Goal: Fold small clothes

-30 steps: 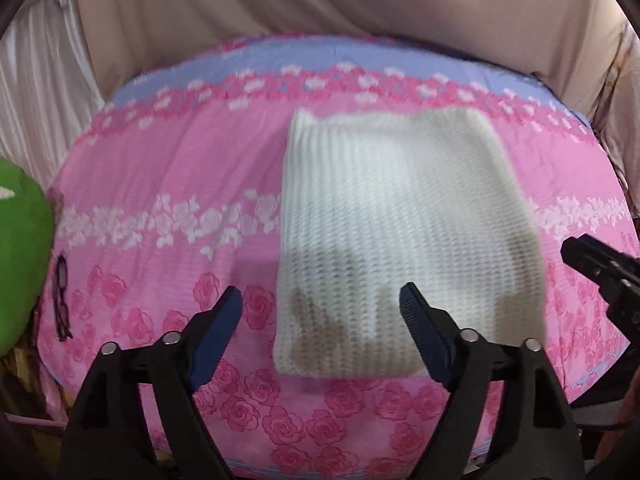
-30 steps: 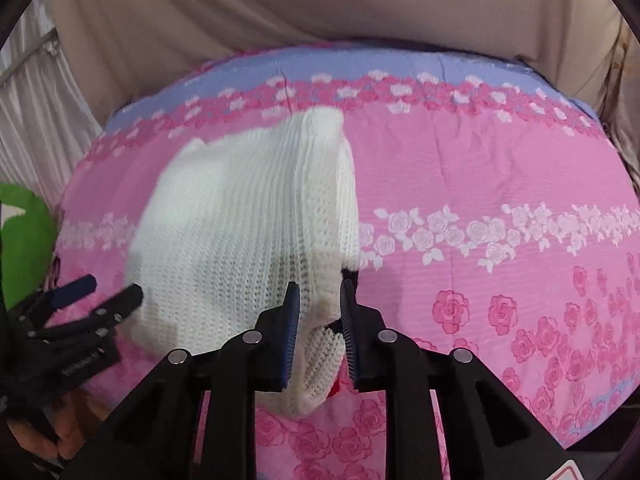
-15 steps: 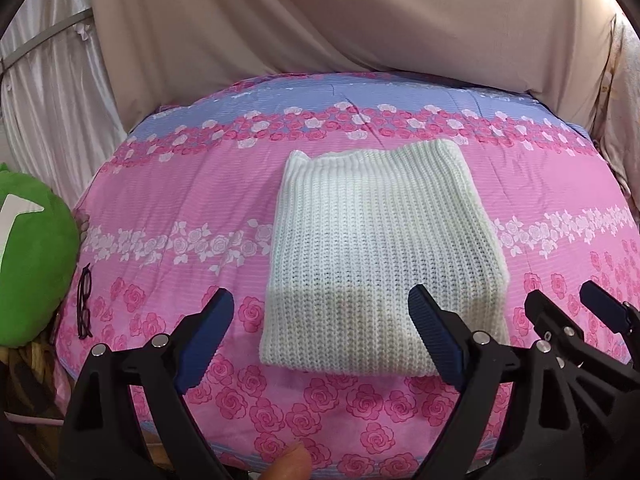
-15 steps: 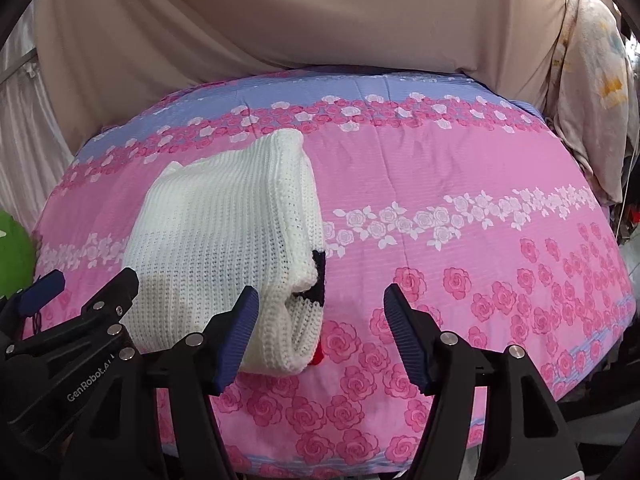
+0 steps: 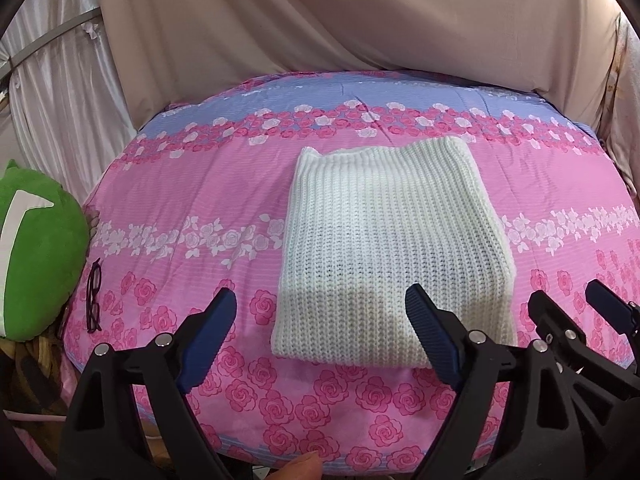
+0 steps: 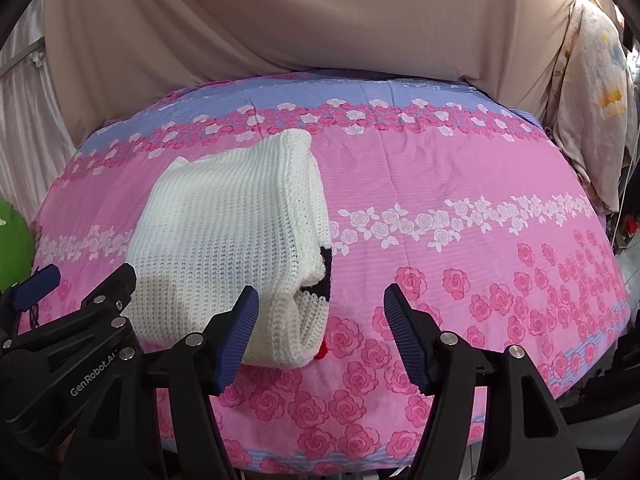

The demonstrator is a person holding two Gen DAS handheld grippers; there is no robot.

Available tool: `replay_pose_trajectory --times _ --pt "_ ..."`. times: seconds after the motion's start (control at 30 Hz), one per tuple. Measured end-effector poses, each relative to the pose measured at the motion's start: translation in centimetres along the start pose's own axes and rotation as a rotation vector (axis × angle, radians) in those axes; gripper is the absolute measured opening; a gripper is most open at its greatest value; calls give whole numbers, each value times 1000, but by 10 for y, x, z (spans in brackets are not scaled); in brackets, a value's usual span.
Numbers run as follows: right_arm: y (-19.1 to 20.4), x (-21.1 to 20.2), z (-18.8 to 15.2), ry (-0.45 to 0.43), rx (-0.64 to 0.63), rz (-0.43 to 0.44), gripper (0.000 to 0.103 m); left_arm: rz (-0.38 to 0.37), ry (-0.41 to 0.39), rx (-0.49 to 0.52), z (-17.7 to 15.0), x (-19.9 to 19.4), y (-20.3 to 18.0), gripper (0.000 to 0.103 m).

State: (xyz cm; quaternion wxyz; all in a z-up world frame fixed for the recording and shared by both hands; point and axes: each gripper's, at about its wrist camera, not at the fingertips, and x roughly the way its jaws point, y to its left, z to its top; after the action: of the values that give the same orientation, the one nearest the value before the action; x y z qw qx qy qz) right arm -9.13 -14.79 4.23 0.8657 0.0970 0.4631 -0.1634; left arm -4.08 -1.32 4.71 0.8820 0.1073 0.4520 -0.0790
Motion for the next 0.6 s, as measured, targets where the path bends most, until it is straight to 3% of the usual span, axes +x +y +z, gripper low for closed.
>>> replay_pose_trajectory --times 0.6 --pt "0 1 -1 13 -15 7 64 15 10 -7 -4 2 3 83"
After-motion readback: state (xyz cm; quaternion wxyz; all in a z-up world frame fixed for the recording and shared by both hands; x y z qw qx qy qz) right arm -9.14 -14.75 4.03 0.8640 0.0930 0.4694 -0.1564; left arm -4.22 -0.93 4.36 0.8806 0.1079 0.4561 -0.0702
